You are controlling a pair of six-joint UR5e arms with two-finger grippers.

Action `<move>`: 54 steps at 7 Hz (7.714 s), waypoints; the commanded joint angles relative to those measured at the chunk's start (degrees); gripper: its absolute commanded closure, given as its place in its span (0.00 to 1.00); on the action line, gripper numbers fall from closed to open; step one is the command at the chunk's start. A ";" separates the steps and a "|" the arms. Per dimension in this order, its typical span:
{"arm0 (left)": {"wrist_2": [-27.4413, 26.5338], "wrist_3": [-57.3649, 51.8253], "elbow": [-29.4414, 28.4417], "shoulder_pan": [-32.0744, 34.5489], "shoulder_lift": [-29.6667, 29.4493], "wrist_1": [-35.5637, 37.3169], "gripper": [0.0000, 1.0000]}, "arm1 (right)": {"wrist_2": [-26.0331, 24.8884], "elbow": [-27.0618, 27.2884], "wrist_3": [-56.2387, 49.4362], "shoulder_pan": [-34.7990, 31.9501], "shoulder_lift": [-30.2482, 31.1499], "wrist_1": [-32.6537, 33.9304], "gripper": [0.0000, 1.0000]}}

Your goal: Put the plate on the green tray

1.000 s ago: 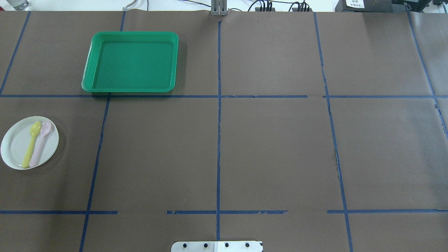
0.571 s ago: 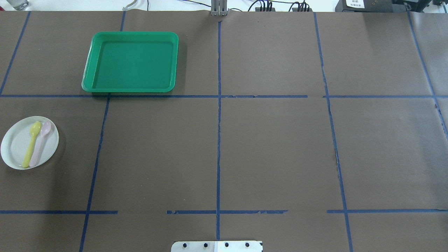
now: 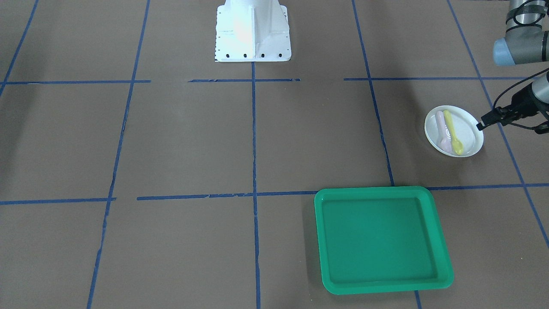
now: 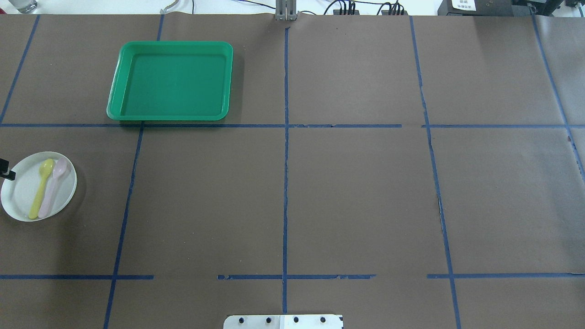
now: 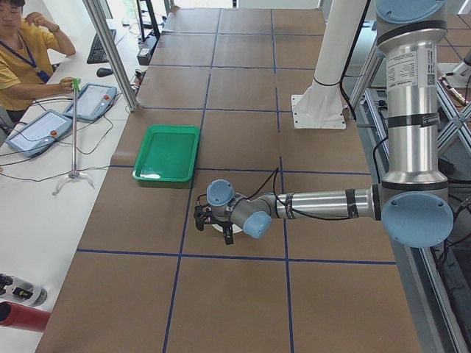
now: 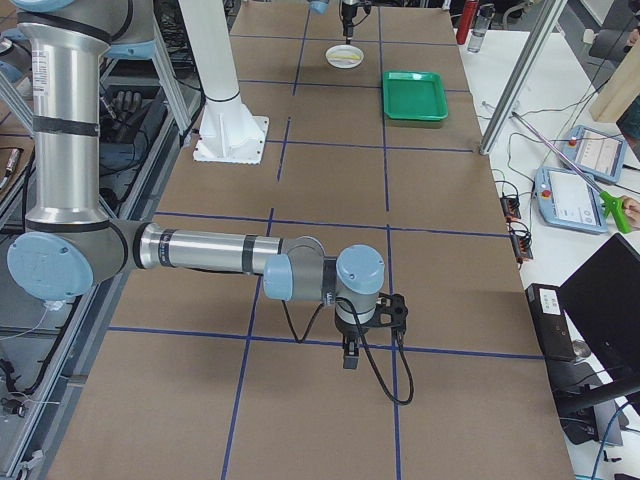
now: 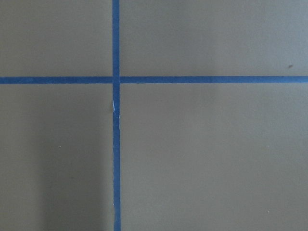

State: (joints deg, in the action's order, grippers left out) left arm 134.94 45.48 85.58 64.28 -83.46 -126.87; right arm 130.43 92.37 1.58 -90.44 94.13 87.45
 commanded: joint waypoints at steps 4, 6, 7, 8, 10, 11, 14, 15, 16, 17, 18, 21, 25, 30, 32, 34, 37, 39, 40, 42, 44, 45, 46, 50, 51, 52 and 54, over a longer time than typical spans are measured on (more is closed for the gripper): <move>-0.30 -0.04 -1.30 -3.45 -0.13 -0.31 0.38 | 0.00 0.00 0.00 0.00 0.00 0.00 0.00; -0.30 -0.13 -1.29 -3.45 -0.13 -0.31 1.00 | 0.00 0.00 0.00 0.00 0.00 0.00 0.00; -0.21 0.04 -1.03 -3.45 0.05 -0.23 1.00 | 0.00 0.00 0.00 0.00 0.00 0.00 0.00; 0.31 0.30 1.84 -3.19 0.22 -0.22 1.00 | 0.00 0.00 0.00 0.00 0.00 0.00 0.00; 1.80 7.71 7.21 -2.75 -0.64 -0.31 1.00 | 0.00 0.00 0.00 0.00 0.00 0.00 0.00; 2.94 11.87 7.32 -1.53 -4.66 -0.23 1.00 | 0.00 0.00 0.00 0.00 0.00 0.00 0.00; 2.96 31.36 -1.58 -0.03 -22.01 -0.31 1.00 | 0.00 0.00 0.00 0.00 0.00 0.00 0.00; 2.87 34.20 -5.21 -0.11 -25.93 -0.31 1.00 | 0.00 0.00 0.00 0.00 0.00 0.00 0.00; 2.69 35.45 -8.64 -0.20 -29.19 -0.31 1.00 | 0.00 0.00 0.00 0.00 0.00 0.00 0.00; 2.34 36.16 -14.86 -0.38 -33.66 -0.14 1.00 | 0.00 0.00 -0.09 0.00 0.00 0.00 0.00; 2.25 36.17 -19.44 -0.64 -36.75 -0.22 1.00 | 0.00 0.00 -0.09 0.00 0.00 0.00 0.00; -0.03 39.41 -27.74 -1.69 -41.43 -7.75 1.00 | 0.00 0.00 0.00 0.00 0.00 0.00 0.00; -0.21 39.51 -27.67 -3.63 -40.65 -9.89 0.05 | 0.00 0.00 0.00 0.00 0.00 0.00 0.00; 1.64 9.47 -14.14 3.74 -24.13 -2.38 0.05 | 0.00 0.09 0.00 0.00 0.00 0.00 0.00; 1.20 -12.86 -10.18 9.78 -17.55 1.26 0.05 | 0.00 0.00 0.00 0.00 0.00 0.00 0.00; 1.90 -25.05 -0.22 14.19 -8.53 3.79 0.06 | 0.00 0.00 0.00 0.00 0.00 0.00 0.00; 1.64 -37.72 12.84 16.57 -4.98 21.65 0.07 | 0.00 0.00 0.00 0.00 0.00 0.00 0.00; 1.64 -45.71 12.87 23.67 -1.98 22.10 0.07 | 0.00 0.09 0.00 0.00 0.00 0.00 0.00; 1.29 -51.40 10.77 25.18 -2.06 23.14 0.07 | 0.00 0.00 0.00 0.00 0.00 0.00 0.00; 1.20 -54.45 11.70 31.07 -2.32 30.42 0.01 | 0.00 0.00 0.00 0.00 0.00 0.00 0.00; -2.12 -54.62 12.41 30.65 -0.06 30.36 0.00 | 0.00 0.00 0.00 0.00 0.00 0.00 0.00; -2.23 -55.49 12.68 30.56 5.18 27.66 0.00 | 0.00 0.00 0.00 0.00 0.00 0.00 0.00; -2.40 -55.42 12.68 30.65 6.10 20.50 0.00 | 0.00 0.00 0.00 0.00 0.00 0.00 0.00; -1.79 -55.42 11.87 28.10 3.37 22.25 0.00 | 0.00 0.09 0.00 0.00 0.00 0.00 0.00; -1.79 -55.42 14.06 28.36 3.82 26.45 0.00 | 0.00 0.00 0.00 0.00 0.00 0.00 0.00; -2.05 -55.42 15.13 28.45 4.26 28.67 0.00 | 0.00 0.09 0.09 0.00 0.00 0.00 0.00; -2.14 -55.42 14.27 28.36 3.83 28.87 0.00 | 0.00 0.09 0.00 0.00 0.00 0.00 0.00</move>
State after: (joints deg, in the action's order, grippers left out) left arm 132.87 -9.93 100.09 92.66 -79.27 -98.59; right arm 130.43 92.42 1.60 -90.44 94.13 87.45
